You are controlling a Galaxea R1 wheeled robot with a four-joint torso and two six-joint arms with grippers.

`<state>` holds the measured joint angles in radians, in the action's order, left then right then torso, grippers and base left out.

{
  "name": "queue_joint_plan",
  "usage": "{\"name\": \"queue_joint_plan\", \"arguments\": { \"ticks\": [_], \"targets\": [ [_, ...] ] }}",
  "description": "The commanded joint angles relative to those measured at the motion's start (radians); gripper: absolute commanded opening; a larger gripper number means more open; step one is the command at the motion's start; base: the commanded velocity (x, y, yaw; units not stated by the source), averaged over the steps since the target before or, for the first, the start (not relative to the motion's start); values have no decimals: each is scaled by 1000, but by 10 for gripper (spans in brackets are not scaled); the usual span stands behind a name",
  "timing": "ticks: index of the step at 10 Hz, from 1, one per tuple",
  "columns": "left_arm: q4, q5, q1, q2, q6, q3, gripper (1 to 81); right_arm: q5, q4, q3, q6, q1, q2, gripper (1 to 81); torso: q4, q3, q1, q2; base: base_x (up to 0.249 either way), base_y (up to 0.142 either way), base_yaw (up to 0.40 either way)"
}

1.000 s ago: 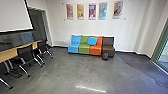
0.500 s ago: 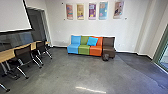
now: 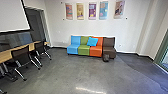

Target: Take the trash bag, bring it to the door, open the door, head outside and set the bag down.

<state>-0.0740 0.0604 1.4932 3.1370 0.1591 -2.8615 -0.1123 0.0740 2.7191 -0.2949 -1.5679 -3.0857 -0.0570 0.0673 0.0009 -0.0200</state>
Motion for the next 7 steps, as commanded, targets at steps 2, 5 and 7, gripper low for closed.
{"name": "queue_joint_plan", "arguments": {
  "ticks": [2, 5, 7],
  "targets": [
    [-7, -50, -47, 9, 0, -1, 811, 51, 0, -6, 5, 47, -9, 811, 0, 0, 0, 0, 142, 0, 0],
    [-7, -50, -47, 8, 0, -1, 811, 51, 0, -6, 5, 47, -7, 811, 0, 0, 0, 0, 142, 0, 0],
    [-7, -50, -47, 9, 0, -1, 811, 51, 0, -6, 5, 47, -7, 811, 0, 0, 0, 0, 142, -34, 0]
  ]
}}
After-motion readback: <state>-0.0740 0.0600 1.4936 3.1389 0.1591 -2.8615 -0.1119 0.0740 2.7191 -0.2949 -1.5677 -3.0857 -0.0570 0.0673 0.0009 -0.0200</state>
